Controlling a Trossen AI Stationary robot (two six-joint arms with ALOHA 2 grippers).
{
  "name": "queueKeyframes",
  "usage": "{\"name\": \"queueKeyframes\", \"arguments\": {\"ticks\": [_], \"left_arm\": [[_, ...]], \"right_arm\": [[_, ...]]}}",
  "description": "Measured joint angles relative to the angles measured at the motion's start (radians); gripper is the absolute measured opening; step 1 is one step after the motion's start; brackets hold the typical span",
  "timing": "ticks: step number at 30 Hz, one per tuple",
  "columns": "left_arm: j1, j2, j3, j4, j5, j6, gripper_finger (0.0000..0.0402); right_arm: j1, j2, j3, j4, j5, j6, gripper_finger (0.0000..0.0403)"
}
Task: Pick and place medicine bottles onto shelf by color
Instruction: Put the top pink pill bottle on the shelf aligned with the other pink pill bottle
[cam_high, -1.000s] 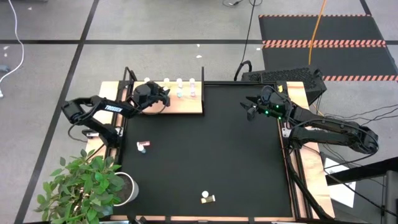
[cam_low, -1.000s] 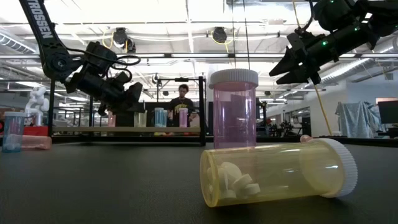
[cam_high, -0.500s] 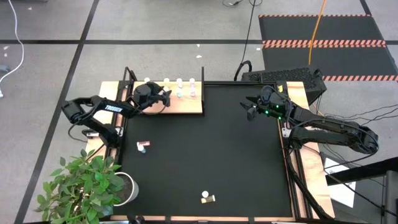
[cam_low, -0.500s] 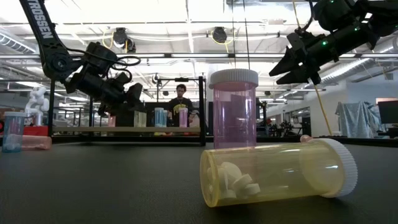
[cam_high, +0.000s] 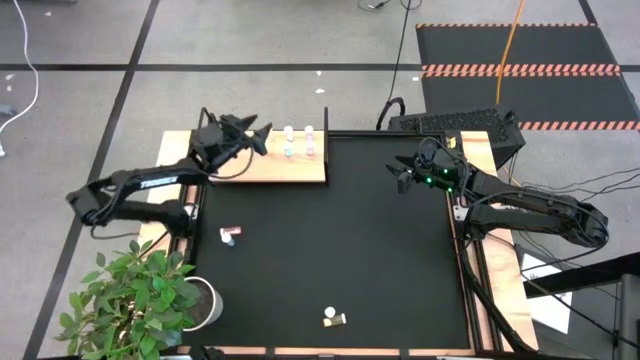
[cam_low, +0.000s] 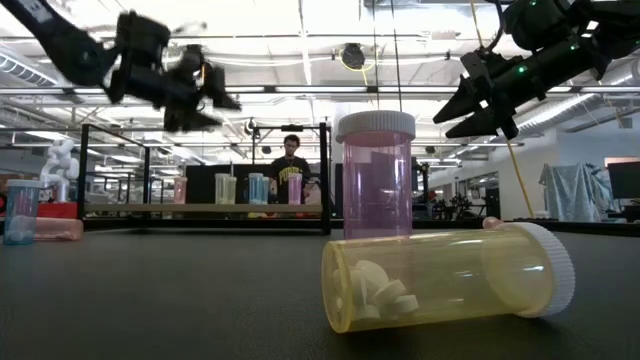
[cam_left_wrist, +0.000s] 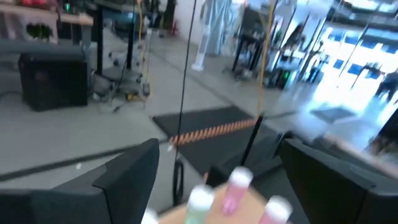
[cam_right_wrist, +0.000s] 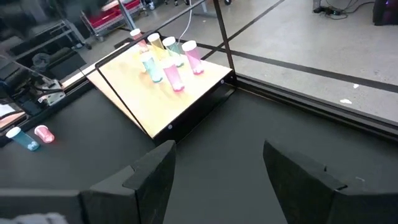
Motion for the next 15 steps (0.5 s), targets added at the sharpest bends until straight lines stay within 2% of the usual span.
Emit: {"name": "queueKeyframes", "arguments": {"ticks": [4,9,15], "left_arm": [[-0.051,-0.086,0.14,-0.25,-0.034,0.035,0.0323],[-0.123,-0.097,0.354,-0.584,-0.04,0.108,0.0302],[-0.182,-0.068,0.553,-0.86,-0.048,-0.039,0.0266]], "right_arm": [[-0.001,0.002,0.0,0.04,-0.075,-0.002,0.024],[-0.013,0.027,0.0,0.106,-0.191,0.036,0.024],[-0.015,0.074,0.0,0.216,-0.318,0.153,0.024]]}}
